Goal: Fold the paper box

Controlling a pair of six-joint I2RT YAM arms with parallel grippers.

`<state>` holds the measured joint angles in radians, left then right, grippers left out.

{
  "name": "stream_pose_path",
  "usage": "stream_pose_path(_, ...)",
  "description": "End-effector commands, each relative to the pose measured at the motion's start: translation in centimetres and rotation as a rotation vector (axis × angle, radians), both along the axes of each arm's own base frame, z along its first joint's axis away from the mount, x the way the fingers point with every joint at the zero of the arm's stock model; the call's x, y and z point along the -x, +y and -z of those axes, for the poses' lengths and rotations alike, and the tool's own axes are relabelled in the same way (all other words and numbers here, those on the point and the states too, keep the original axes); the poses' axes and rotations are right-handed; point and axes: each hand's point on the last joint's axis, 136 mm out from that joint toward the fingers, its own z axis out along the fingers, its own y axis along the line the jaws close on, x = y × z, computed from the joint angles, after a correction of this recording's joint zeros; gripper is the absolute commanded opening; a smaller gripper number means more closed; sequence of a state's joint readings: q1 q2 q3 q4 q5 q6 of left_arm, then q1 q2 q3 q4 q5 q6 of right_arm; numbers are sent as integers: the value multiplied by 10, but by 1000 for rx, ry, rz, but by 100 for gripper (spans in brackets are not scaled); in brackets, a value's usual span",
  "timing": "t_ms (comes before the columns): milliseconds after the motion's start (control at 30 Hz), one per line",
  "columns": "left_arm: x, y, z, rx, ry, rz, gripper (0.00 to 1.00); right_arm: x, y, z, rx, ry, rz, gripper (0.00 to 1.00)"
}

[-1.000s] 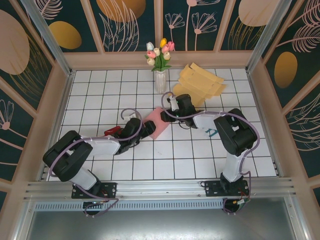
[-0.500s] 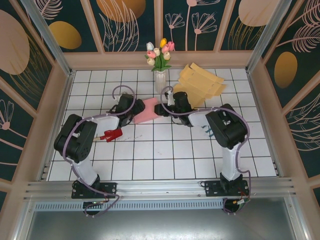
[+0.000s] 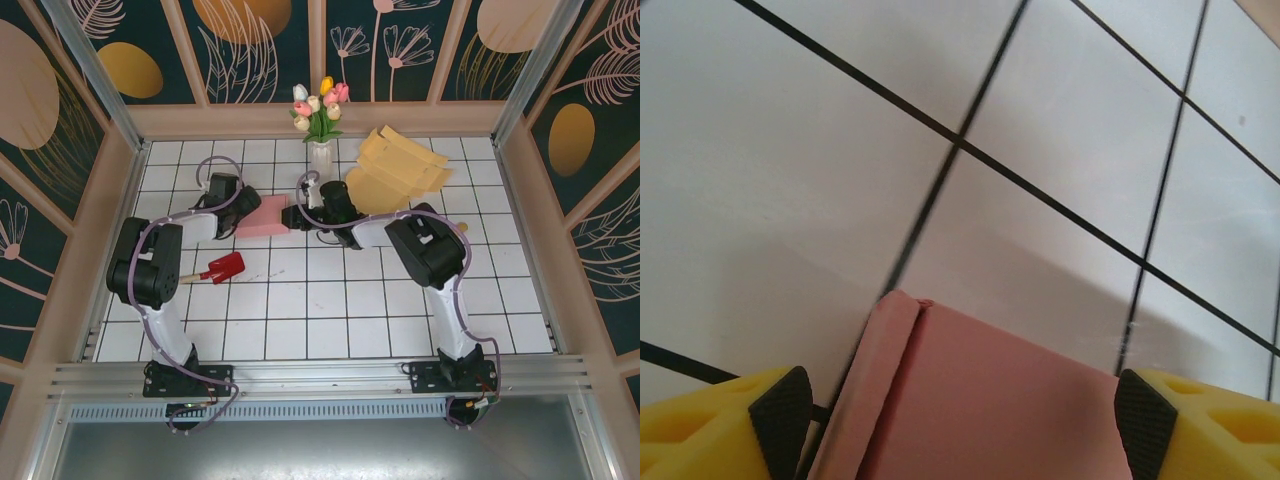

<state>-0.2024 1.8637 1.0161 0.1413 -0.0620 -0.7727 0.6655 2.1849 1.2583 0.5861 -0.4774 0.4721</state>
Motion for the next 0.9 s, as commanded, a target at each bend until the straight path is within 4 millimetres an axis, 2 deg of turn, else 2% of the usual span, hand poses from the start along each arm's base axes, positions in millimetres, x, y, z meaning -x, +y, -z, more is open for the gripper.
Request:
stream_pose_path(0, -4, 8, -1, -49, 13, 0, 83, 0, 8, -2, 11, -30, -25, 47)
stream_pose_path(167, -10, 15, -19, -89, -18, -25, 86, -6, -6, 2, 108, -59, 24, 48)
stream_pose_path(267, -12, 20, -31, -114, -18, -38, 87, -5, -23, -6, 165, -108, 79, 48)
stream_pose_path(400, -6, 19, -65, -101, -75, -30, 87, -8, -64, -21, 377, -217, 194, 48)
stream_pose_path(500, 6, 12, -106, -54, -146, 10, 88, -17, -109, -22, 665, -315, 289, 50)
stream_pose_path(567, 22, 1, -130, 19, -183, 63, 88, -25, -142, -16, 878, -348, 337, 51)
stream_pose_path(667, 54, -17, -163, 134, -256, 151, 89, -30, -171, -2, 1124, -397, 324, 52)
stream_pose_path(767, 93, -15, -177, 171, -288, 170, 89, -34, -189, 13, 1266, -402, 304, 53)
stream_pose_path(867, 126, -10, -190, 183, -320, 183, 89, -39, -199, 22, 1345, -411, 319, 54)
